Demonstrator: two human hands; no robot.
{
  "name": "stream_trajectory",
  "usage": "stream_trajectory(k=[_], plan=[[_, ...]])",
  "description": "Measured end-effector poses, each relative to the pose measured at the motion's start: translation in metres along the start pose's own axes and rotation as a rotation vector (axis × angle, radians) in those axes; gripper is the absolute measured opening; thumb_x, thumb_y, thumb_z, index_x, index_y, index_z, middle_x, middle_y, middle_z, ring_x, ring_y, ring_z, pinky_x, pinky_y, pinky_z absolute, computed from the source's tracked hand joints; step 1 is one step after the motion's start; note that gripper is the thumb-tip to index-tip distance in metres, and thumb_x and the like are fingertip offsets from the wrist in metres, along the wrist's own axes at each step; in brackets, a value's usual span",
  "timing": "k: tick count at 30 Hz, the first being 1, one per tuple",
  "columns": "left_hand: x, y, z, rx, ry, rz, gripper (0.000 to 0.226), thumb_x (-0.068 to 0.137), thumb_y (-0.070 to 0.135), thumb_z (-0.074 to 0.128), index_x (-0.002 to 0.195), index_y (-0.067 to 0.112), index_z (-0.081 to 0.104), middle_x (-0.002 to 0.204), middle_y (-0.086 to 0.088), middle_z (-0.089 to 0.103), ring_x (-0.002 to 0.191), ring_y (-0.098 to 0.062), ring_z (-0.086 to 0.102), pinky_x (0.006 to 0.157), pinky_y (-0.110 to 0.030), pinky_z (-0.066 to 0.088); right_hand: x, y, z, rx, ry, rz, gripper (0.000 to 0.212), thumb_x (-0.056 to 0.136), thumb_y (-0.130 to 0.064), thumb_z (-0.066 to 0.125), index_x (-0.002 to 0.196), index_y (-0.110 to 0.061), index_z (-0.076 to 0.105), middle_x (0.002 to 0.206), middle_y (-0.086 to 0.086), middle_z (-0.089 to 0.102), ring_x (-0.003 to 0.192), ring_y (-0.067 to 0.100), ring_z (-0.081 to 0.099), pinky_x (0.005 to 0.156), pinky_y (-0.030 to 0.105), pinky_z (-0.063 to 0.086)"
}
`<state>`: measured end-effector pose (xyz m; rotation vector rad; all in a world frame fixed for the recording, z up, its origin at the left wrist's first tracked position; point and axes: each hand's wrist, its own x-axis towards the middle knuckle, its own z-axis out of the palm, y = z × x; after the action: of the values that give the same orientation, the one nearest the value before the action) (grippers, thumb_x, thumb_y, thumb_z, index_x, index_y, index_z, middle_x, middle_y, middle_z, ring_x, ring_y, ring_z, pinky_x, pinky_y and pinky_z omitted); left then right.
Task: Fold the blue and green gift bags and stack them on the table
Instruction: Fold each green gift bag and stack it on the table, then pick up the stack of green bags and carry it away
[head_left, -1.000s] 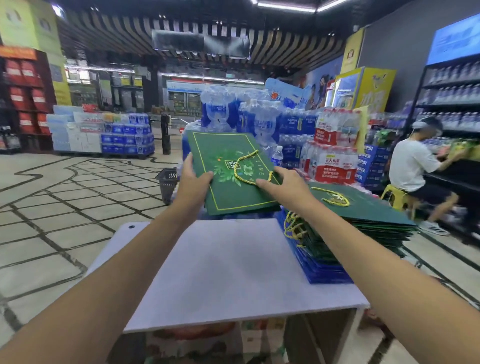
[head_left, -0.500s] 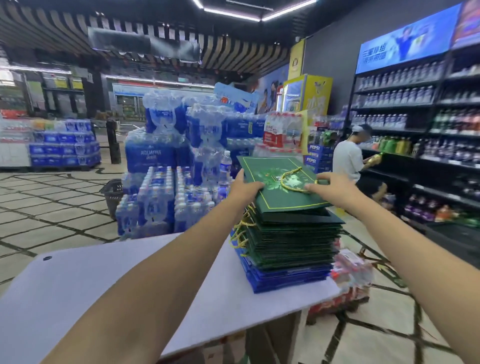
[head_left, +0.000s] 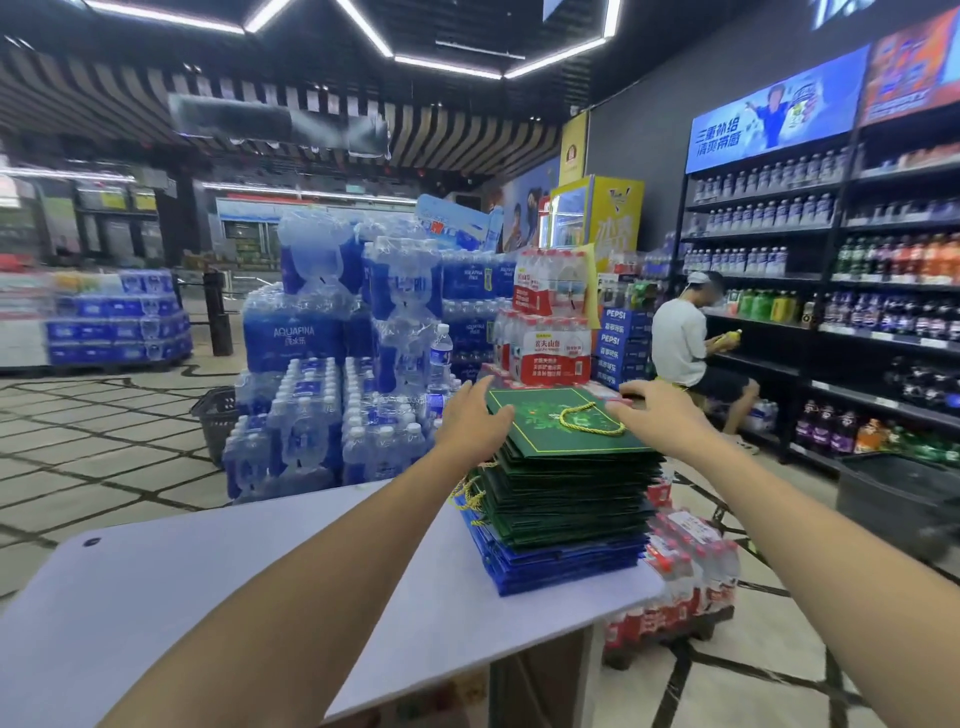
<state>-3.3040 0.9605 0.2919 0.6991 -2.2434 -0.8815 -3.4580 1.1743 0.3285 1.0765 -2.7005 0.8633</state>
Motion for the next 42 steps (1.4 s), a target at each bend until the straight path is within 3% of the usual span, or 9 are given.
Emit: stream_trajectory(k=[5,11,15,22,26,30,35,39,42], plan=[[-0.007,0.0,-0.006,0.038,-0.013,0.073,0.06,0.102,0.048,0.052,0.158,0.04,0.032,0.17,-0.003,0.019,0.157,-0.028,0.015,0.124,-0.057,0.022,0.014,-0.003,-0.004,0.002,-0.022,-0.021,0.095,0.066,-0.085,0.04,0.144,-0.033,0.053,0.146,0.002,0.056,0.131,0.03,0.052,0.106,0.053,0.048],[0.026,-0.019,0.012,-0.061,-0.028,0.003,0.077,0.088,0.066,0.043,0.158,0.036,0.034,0.17,0.001,0.021,0.157,-0.025,0.017,0.124,-0.057,0.022,0.047,0.01,0.009,0.064,-0.175,-0.021,0.083,0.092,-0.068,0.056,0.159,-0.026,0.031,0.164,0.002,0.034,0.146,0.027,0.038,0.12,0.042,0.03],[0.059,-0.037,0.035,-0.185,-0.083,-0.082,0.068,0.102,0.054,0.051,0.161,0.028,0.03,0.17,0.001,0.02,0.157,-0.021,0.016,0.126,-0.052,0.019,0.083,0.022,0.033,0.11,-0.281,-0.043,0.093,0.088,-0.071,0.053,0.162,-0.023,0.022,0.169,0.002,0.022,0.153,0.023,0.027,0.123,0.041,0.021],[0.057,-0.052,0.052,-0.252,-0.16,-0.248,0.072,0.099,0.049,0.061,0.161,0.033,0.027,0.172,0.003,0.01,0.158,-0.011,0.006,0.128,-0.045,0.016,0.103,0.045,0.068,0.153,-0.43,-0.058,0.087,0.093,-0.06,0.061,0.162,-0.024,0.022,0.171,-0.001,0.011,0.156,0.016,0.015,0.123,0.038,0.018],[0.051,-0.036,0.037,-0.233,-0.188,-0.46,0.082,0.097,0.036,0.068,0.163,0.027,0.019,0.168,0.001,0.023,0.154,-0.022,0.027,0.125,-0.049,0.027,0.101,0.036,0.064,0.238,-0.483,-0.031,0.1,0.088,-0.064,0.064,0.164,-0.022,0.014,0.172,-0.002,0.004,0.157,0.015,0.009,0.124,0.037,0.014],[0.043,0.0,0.035,-0.305,-0.12,-0.636,0.062,0.084,0.04,0.065,0.141,0.04,0.04,0.137,0.005,0.061,0.121,-0.02,0.062,0.111,-0.048,0.046,0.1,0.025,0.045,0.423,-0.535,0.18,0.106,0.088,-0.055,0.072,0.163,-0.02,0.007,0.168,-0.001,0.018,0.154,0.02,0.021,0.122,0.037,0.021],[0.035,0.015,0.045,-0.196,-0.076,-0.556,0.048,0.098,0.019,0.064,0.137,0.033,0.041,0.131,0.004,0.059,0.123,-0.02,0.058,0.112,-0.042,0.044,0.104,0.03,0.051,0.49,-0.626,0.233,0.098,0.093,-0.056,0.066,0.163,-0.02,0.007,0.168,-0.001,0.021,0.153,0.021,0.024,0.122,0.04,0.023],[0.027,0.007,0.05,-0.16,-0.093,-0.566,0.049,0.104,0.018,0.054,0.147,0.028,0.033,0.139,0.005,0.05,0.132,-0.019,0.05,0.117,-0.038,0.036,0.106,0.035,0.061,0.381,-0.667,0.175,0.098,0.097,-0.054,0.06,0.164,-0.017,-0.001,0.171,0.001,0.012,0.156,0.021,0.017,0.125,0.039,0.018],[0.02,-0.01,0.053,-0.224,-0.145,-0.594,0.053,0.104,0.025,0.051,0.147,0.038,0.023,0.148,0.005,0.045,0.138,-0.018,0.044,0.122,-0.042,0.032,0.105,0.034,0.064,0.332,-0.691,0.154,0.095,0.101,-0.051,0.055,0.163,-0.016,-0.007,0.171,0.0,0.005,0.157,0.021,0.009,0.126,0.039,0.013]])
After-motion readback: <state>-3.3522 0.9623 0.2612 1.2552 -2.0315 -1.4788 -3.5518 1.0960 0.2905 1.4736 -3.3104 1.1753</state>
